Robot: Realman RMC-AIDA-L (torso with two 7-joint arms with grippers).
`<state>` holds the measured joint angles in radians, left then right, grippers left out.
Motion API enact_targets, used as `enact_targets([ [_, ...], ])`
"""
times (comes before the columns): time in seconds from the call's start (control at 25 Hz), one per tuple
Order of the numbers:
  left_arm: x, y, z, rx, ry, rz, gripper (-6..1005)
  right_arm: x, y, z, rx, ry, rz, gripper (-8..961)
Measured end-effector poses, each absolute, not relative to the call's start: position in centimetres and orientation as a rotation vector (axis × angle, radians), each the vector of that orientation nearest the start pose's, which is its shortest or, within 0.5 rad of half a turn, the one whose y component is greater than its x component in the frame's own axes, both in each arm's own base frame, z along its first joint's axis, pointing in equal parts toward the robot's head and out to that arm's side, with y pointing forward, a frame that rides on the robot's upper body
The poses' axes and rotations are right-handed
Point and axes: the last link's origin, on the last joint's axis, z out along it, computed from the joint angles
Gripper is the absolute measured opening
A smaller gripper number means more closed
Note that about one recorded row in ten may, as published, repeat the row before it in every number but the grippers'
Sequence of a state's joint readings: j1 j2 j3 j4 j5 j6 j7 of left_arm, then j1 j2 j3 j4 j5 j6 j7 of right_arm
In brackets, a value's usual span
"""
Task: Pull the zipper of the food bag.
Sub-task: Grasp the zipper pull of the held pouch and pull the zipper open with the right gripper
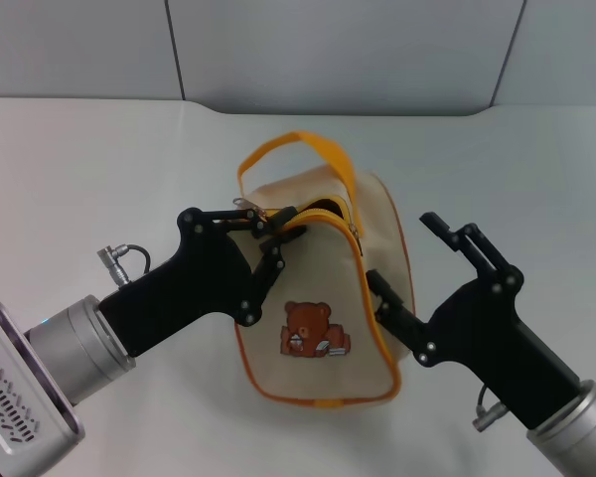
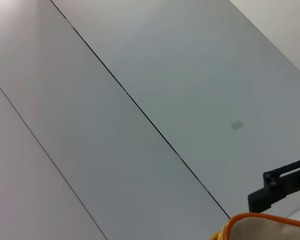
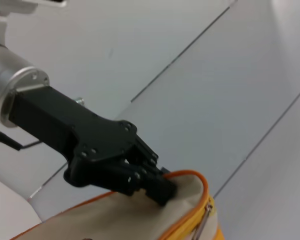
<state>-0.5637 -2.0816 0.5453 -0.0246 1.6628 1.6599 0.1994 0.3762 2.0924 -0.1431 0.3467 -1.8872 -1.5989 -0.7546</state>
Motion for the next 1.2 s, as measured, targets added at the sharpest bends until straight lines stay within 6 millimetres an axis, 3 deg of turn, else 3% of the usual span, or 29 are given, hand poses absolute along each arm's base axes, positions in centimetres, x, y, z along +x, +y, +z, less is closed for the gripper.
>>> enact_targets([
  [0.4, -23.6, 28.3, -5.9, -2.118, 0.564, -0.884, 69, 23.6, 23.3, -9.3, -1.858, -0.562, 0.638, 777],
  [1.2, -23.6, 28.2, -6.0, -2.118, 0.565, -0.889, 69, 22.8, 23.4, -8.7, -1.793, -0.584, 0.67, 736],
])
